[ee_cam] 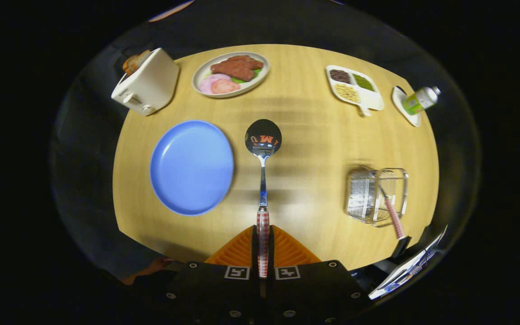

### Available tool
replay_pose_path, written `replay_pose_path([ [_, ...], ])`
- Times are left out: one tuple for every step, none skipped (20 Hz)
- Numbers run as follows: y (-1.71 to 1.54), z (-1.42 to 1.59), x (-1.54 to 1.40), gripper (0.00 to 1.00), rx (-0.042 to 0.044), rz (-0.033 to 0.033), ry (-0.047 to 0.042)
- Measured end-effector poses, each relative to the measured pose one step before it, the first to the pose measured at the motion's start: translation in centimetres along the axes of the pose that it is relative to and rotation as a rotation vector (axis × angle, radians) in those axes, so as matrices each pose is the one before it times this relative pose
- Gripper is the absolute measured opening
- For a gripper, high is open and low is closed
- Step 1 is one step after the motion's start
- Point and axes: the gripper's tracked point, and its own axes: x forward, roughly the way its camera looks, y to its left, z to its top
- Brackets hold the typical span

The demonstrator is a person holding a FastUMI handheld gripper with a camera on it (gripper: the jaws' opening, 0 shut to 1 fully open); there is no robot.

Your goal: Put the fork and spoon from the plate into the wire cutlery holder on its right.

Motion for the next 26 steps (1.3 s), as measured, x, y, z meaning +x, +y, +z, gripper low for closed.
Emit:
replay_pose_path([
  [-1.722, -0.478, -0.676, 0.06, 0.01652, -0.01292, 0.00148],
  [-0.997, -0.399, -0.787, 0.06, 0.01751, -0.00469, -0.00049],
  [-1.273, -0.456, -0.575, 0.06, 0.01245, -0.00337, 0.00405],
  [-1.15, -0.325, -0.213, 0.06, 0.00987, -0.00335, 0.00088],
  [-1.114, -0.363, -0.227, 0.06, 0.00629, -0.00321, 0.00396],
  [-0.957, -0.505, -0.164, 0.06, 0.00814, -0.00237, 0.00495],
  [-0.918, -0.378, -0.142, 0.06, 0.0039, 0.00083, 0.00848],
  [-0.709, -0.406, -0.08, 0.06, 0.00409, -0.0019, 0.00635],
  [-0.661, -0.363, 0.07, 0.06, -0.00273, 0.00069, 0.01089],
  [-0.686, -0.315, 0.147, 0.06, 0.00283, 0.00146, 0.00979],
  [-0.474, -0.404, 0.173, 0.06, -0.00136, 0.00523, 0.01689],
  [-0.491, -0.435, 0.243, 0.06, 0.00026, 0.00521, 0.01934],
  [-0.446, -0.335, 0.195, 0.06, 0.00292, 0.00359, 0.0188],
  [-0.45, -0.287, 0.214, 0.06, 0.00292, 0.00353, 0.02023],
  [-0.444, -0.201, 0.273, 0.06, -0.00983, -0.00026, 0.02084],
  [-0.474, -0.098, 0.184, 0.06, -0.01979, -0.00412, 0.01864],
  [-0.358, -0.304, 0.267, 0.06, -0.0184, -0.0013, 0.02257],
  [-0.287, -0.148, 0.11, 0.06, -0.01308, 0.00346, 0.02592],
  [-0.085, -0.129, 0.122, 0.06, -0.01298, 0.00841, 0.0256],
  [-0.22, -0.104, 0.085, 0.06, -0.01229, 0.00745, 0.02455],
  [-0.076, 0.082, 0.229, 0.06, -0.00767, 0.00741, 0.02217],
  [-0.103, 0.187, 0.14, 0.06, -0.00254, 0.00808, 0.02294],
  [-0.229, 0.005, 0.116, 0.06, 0.00542, 0.00438, 0.02363],
  [-0.199, 0.007, 0.14, 0.06, 0.00964, -0.00069, 0.02887],
  [-0.177, 0.015, 0.155, 0.06, -0.00289, 0.00298, 0.02595],
  [-0.047, 0.048, 0.035, 0.06, -0.00357, 0.00318, 0.0266],
])
